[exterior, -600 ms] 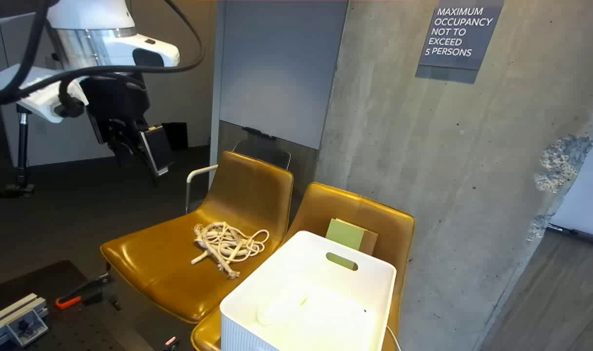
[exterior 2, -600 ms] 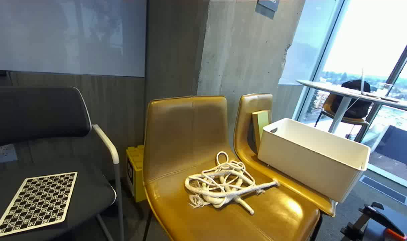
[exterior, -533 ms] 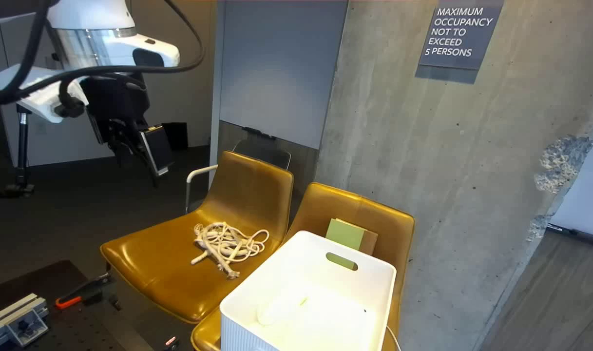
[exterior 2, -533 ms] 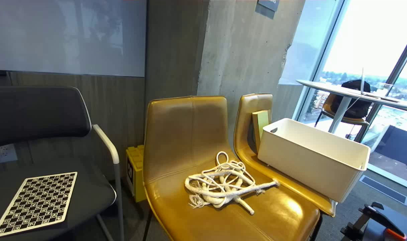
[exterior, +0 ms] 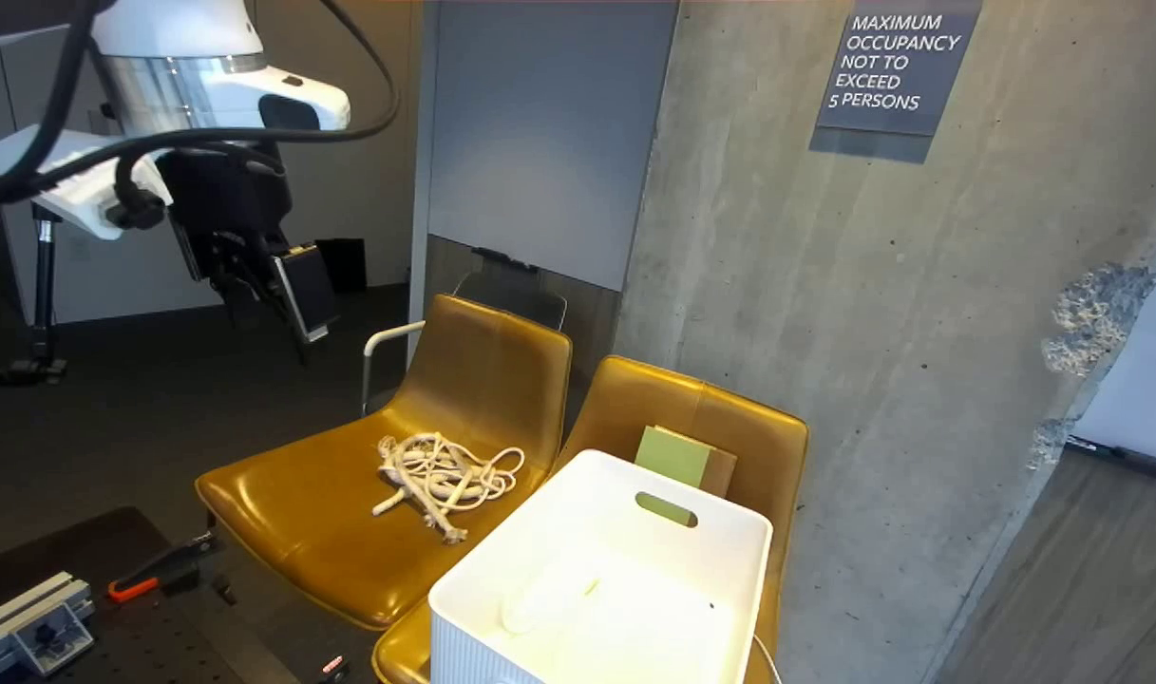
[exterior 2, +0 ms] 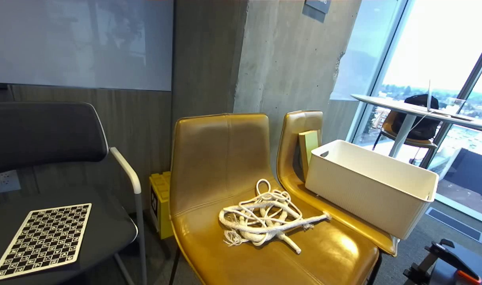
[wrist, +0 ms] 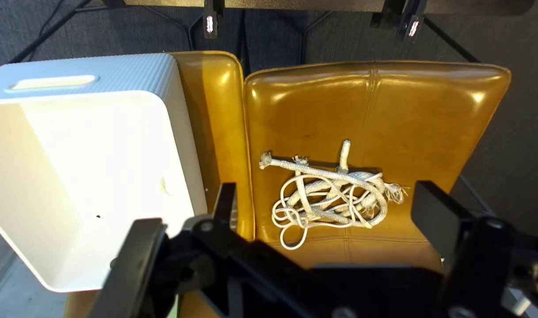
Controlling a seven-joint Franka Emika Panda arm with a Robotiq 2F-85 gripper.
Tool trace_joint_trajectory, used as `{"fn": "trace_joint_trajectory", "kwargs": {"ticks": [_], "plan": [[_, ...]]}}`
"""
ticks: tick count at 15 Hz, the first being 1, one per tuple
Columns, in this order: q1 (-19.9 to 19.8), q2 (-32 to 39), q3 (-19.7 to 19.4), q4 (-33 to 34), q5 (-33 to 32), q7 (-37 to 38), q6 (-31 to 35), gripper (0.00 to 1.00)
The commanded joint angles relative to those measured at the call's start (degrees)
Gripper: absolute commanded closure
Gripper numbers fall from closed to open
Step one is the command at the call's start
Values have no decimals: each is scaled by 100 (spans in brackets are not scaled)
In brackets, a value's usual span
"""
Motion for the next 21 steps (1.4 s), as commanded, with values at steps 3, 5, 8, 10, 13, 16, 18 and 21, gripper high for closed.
{"fn": "trace_joint_trajectory", "kwargs": {"ticks": [3, 5, 8, 10, 13, 16, 18, 21], "plan": [[198, -109, 102, 25, 176, 76, 89, 0], [407, -63, 171, 71, 314, 48, 322, 0], [785, 114, 355, 112, 462, 27, 917, 0], [1060, 342, 524, 114, 475, 25, 1506, 0], [1464, 1162, 843, 212, 428, 117, 2516, 0], [1701, 2269, 1145, 346, 307, 195, 3600, 0], [1706, 2981, 1298, 511, 176, 210, 4183, 0], [1511, 4104, 1410, 1012, -132, 149, 4769, 0]]}}
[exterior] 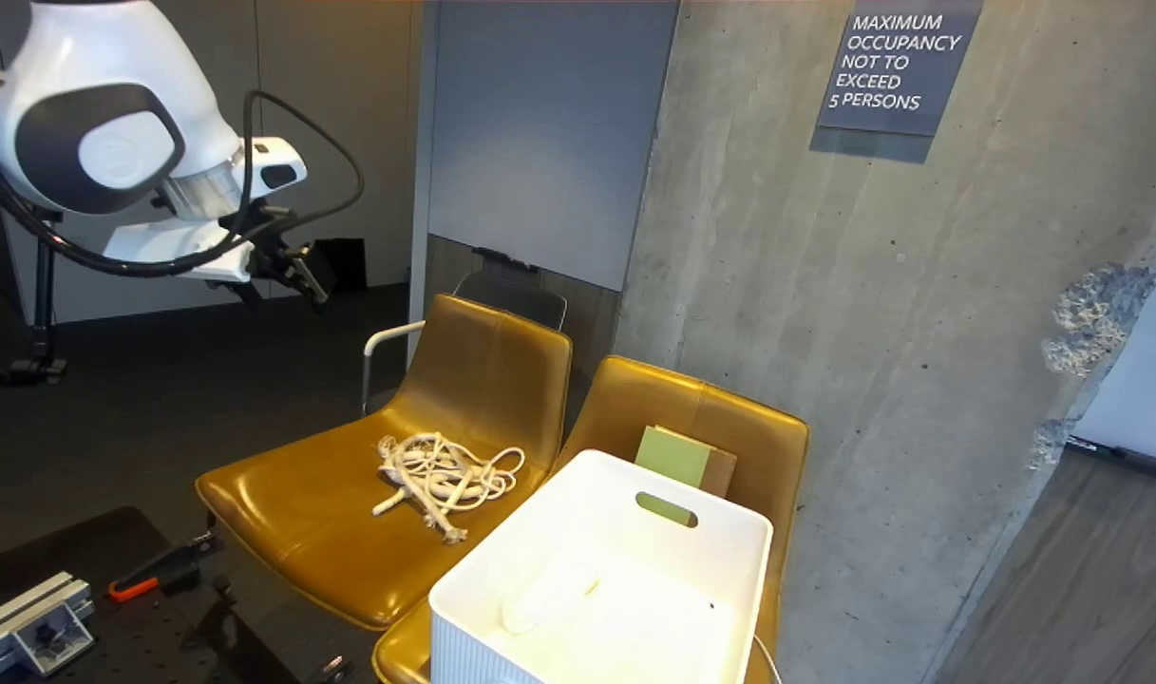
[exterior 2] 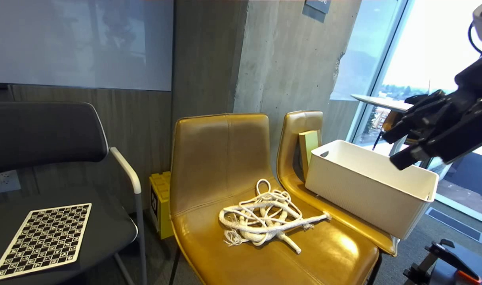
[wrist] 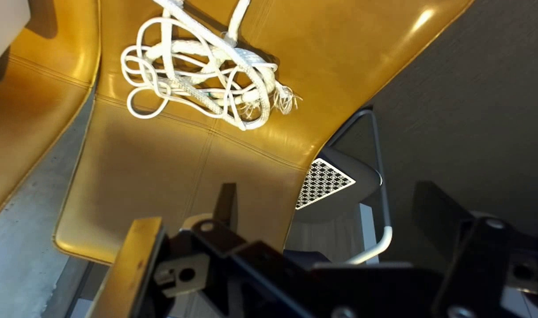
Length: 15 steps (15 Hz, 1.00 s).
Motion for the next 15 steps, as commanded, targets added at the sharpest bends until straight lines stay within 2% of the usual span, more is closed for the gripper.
{"fn": "trace_joint_trajectory", "kwargs": {"ticks": [1, 4, 6, 7, 8, 11, 12, 15], "plan": [[-267, 1500, 108, 827, -447, -41, 640, 0], [-521, 2629, 70, 1519, -1246, 133, 820, 0], [-378, 3342, -157, 2052, -1560, -13, 622, 0], [-368, 3711, -152, 2311, -1560, -160, 603, 0], [-413, 3995, -81, 2535, -1536, -305, 567, 0], [-946, 4697, 594, 3116, -1470, -1026, 466, 0], [-1033, 4877, 697, 3305, -1545, -1223, 389, 0], [-979, 5286, 527, 3816, -1878, -1691, 139, 0]]}}
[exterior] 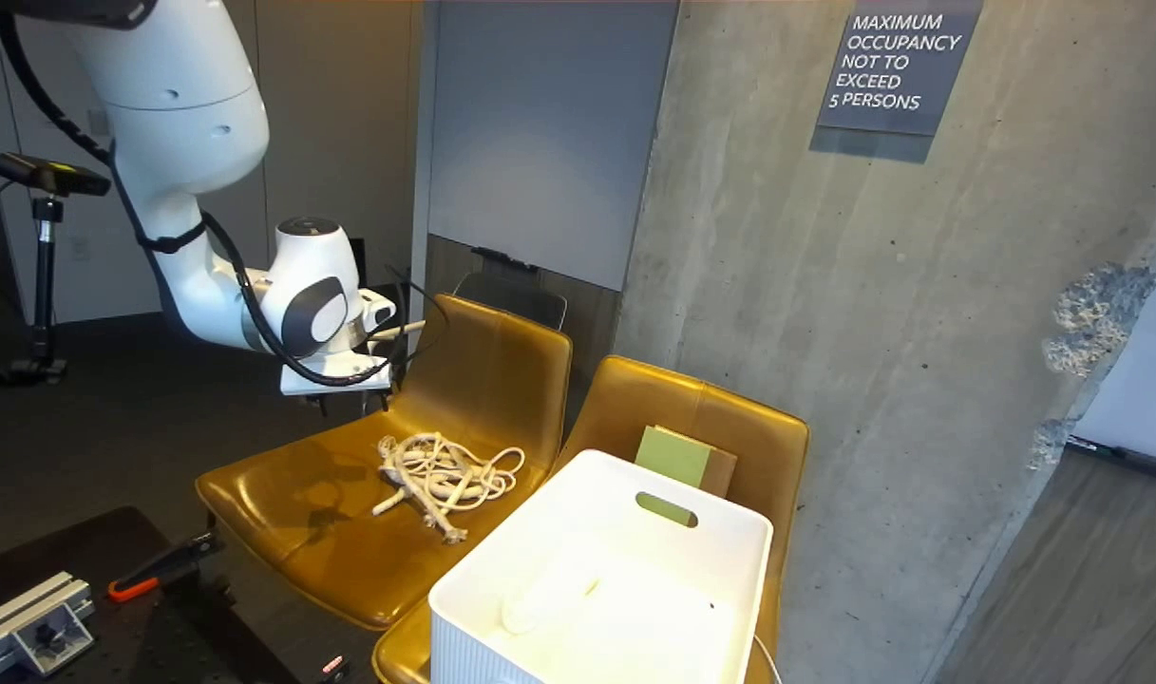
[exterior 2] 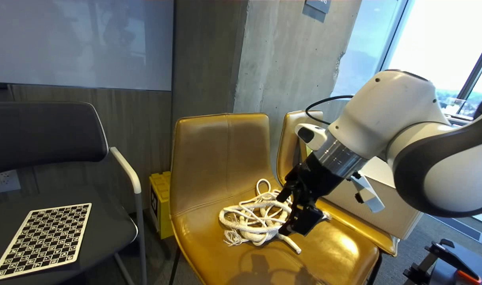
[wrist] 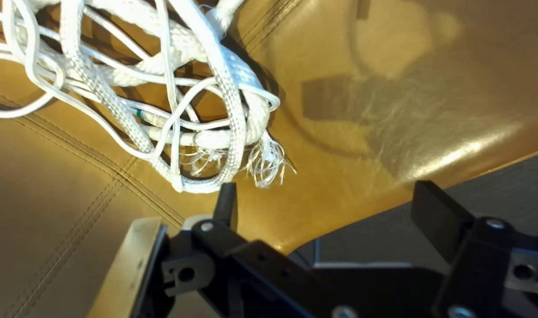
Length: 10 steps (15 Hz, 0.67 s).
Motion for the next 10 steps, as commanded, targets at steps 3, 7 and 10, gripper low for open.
{"fn": "trace_joint_trajectory", "kwargs": {"ticks": [3, 7, 10], "plan": [[-83, 664, -331, 1049, -770, -803, -593, 0], [-80, 984, -604, 1321, -1016, -959, -881, 0], [7, 1202, -715, 1349, -1087, -890, -1084, 0]]}}
